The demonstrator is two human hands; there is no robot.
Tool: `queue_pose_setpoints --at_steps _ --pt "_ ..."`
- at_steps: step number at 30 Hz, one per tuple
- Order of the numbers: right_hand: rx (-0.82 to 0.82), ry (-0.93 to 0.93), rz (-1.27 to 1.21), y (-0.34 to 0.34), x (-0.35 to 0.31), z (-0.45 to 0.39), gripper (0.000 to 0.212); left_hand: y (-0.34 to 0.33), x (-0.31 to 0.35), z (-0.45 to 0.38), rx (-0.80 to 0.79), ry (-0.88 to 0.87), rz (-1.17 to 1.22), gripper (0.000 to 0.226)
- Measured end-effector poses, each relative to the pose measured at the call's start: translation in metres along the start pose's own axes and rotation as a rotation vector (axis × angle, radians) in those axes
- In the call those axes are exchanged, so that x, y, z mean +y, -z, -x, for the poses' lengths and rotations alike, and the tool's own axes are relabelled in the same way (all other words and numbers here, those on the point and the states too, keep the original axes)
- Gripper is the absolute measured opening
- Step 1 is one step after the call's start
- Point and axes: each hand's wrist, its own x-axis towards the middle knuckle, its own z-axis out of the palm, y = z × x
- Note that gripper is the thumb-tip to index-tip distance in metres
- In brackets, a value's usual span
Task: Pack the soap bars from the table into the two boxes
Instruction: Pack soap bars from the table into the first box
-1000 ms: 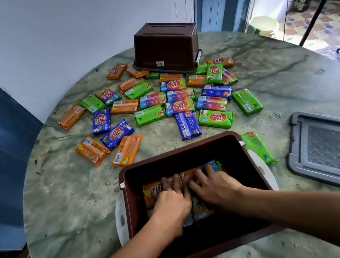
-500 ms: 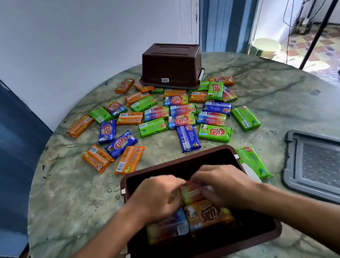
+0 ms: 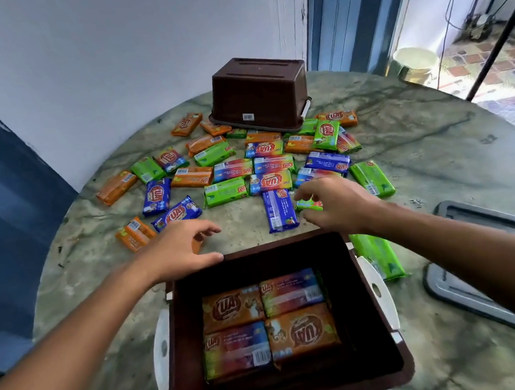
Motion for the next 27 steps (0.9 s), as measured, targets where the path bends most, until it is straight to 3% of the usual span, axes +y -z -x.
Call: queue_pose_setpoints --at_steps 5,11,14,18,23,27 --pt "0.004 -0.049 -0.001 0.014 0.027 -0.025 0.027 0.015 0.017 -0.039 -0.025 -0.056 -0.1 0.048" --pt "-0.043 -0.193 -0.015 -0.007 0.07 -0.057 0.027 -0.011 0.049 -0.131 -0.16 -0.255 -0.445 0.038" --pt "-0.172 -0.264 0.03 -0.037 0.091 -0.064 0.038 -0.044 0.054 -0.174 -0.177 -0.372 -0.685 0.047" --pt "-0.176 -0.275 0.102 -0.069 0.101 -0.06 0.058 -0.074 0.053 -0.195 -0.219 -0.416 -0.928 0.058" --pt "-0.19 -0.351 0.224 -0.082 0.105 -0.057 0.065 -0.085 0.047 -0.199 -0.209 -0.487 -0.946 0.048" --pt "-0.189 -0.406 0.187 -0.085 0.103 -0.056 0.059 -0.084 0.035 -0.192 -0.296 -0.503 -0.895 0.06"
